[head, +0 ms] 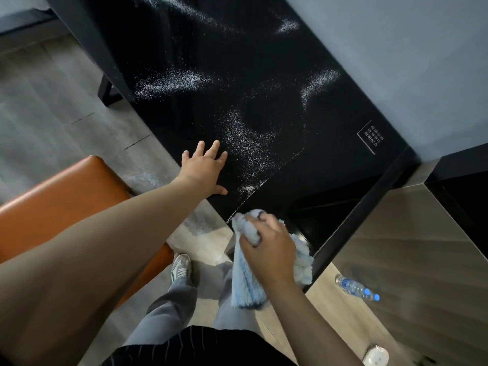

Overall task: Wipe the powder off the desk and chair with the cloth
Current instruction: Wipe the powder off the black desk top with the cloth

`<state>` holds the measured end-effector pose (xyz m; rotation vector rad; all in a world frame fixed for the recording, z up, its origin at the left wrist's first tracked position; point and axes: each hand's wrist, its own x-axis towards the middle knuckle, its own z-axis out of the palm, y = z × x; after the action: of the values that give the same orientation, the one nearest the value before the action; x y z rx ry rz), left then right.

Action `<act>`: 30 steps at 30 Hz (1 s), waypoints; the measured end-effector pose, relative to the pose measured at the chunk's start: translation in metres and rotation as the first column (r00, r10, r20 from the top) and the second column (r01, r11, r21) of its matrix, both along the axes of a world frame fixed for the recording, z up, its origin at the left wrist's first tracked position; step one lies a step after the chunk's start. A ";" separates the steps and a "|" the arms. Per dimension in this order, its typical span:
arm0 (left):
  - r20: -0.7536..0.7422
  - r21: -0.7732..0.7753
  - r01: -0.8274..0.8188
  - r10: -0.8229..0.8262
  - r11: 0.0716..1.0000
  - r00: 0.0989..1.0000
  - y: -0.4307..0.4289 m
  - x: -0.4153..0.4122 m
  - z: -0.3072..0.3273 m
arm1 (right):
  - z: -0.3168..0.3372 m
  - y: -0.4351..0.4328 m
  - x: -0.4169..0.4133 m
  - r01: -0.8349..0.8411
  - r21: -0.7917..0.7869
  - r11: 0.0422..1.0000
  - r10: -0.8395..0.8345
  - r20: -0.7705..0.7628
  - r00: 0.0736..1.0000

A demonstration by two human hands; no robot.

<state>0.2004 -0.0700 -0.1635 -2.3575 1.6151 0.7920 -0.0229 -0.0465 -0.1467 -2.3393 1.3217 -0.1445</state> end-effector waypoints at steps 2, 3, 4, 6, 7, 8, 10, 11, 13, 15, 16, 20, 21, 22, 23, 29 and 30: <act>0.002 0.007 0.002 -0.002 1.000 1.000 -0.001 0.000 0.002 | 0.007 -0.017 -0.003 0.084 -0.038 0.996 -0.082 0.058 0.995; 0.001 0.011 0.003 -0.003 1.000 1.000 -0.001 -0.001 0.003 | 0.011 -0.028 -0.004 0.123 -0.048 0.991 -0.119 0.074 0.990; -0.003 0.016 0.001 -0.001 1.000 1.000 -0.002 -0.001 0.004 | 0.015 -0.038 -0.006 0.155 -0.055 0.986 -0.150 0.081 0.985; -0.016 0.029 -0.010 0.011 1.000 1.000 -0.003 -0.001 0.007 | 0.025 -0.060 -0.012 0.205 -0.068 0.976 -0.198 0.098 0.975; -0.024 0.035 -0.018 0.019 0.999 1.000 -0.005 -0.001 0.009 | 0.031 -0.071 -0.015 0.230 -0.075 0.970 -0.220 0.118 0.968; -0.039 0.039 -0.031 0.033 0.999 0.999 -0.006 -0.001 0.011 | 0.035 -0.081 -0.019 0.255 -0.082 0.963 -0.243 0.139 0.960; -0.089 0.019 -0.073 0.074 0.997 0.993 -0.012 0.000 0.016 | 0.043 -0.104 -0.026 0.302 -0.091 0.949 -0.285 0.162 0.945; -0.103 -0.002 -0.083 0.082 0.997 0.991 -0.017 0.000 0.020 | 0.047 -0.116 -0.030 0.317 -0.097 0.944 -0.298 0.167 0.940; -0.091 -0.050 -0.062 0.057 0.997 0.994 -0.028 -0.004 0.026 | 0.053 -0.141 -0.036 0.333 -0.119 0.935 -0.311 0.171 0.935; -0.092 -0.084 -0.038 0.030 0.996 0.995 -0.042 -0.010 0.031 | 0.059 -0.167 -0.041 0.335 -0.146 0.931 -0.310 0.172 0.935; -0.100 -0.093 -0.035 0.026 0.995 0.995 -0.050 -0.013 0.034 | 0.061 -0.180 -0.043 0.327 -0.160 0.931 -0.300 0.172 0.938; -0.114 -0.096 -0.018 0.007 0.995 0.994 -0.087 -0.021 0.039 | 0.065 -0.238 -0.049 0.294 -0.219 0.930 -0.263 0.160 0.951; -0.113 -0.097 -0.008 -0.003 0.995 0.994 -0.097 -0.022 0.040 | 0.065 -0.254 -0.049 0.287 -0.230 0.930 -0.257 0.150 0.955; -0.109 -0.100 -0.001 -0.010 0.995 0.994 -0.107 -0.023 0.039 | 0.065 -0.271 -0.050 0.276 -0.240 0.931 -0.248 0.139 0.959; -0.105 -0.104 0.001 -0.012 0.995 0.994 -0.118 -0.023 0.039 | 0.065 -0.288 -0.049 0.262 -0.249 0.932 -0.236 0.130 0.963; -0.075 -0.113 -0.035 0.027 0.993 0.997 -0.177 -0.024 0.025 | 0.057 -0.387 -0.042 0.199 -0.297 0.934 -0.179 0.092 0.979; -0.067 -0.111 -0.044 0.037 0.993 0.997 -0.185 -0.024 0.021 | 0.054 -0.402 -0.040 0.189 -0.298 0.936 -0.170 0.089 0.981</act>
<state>0.1760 -0.2549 -0.1428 -2.4737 1.6841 0.8133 -0.0628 -0.4483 -0.0926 -2.4327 1.5763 -0.5092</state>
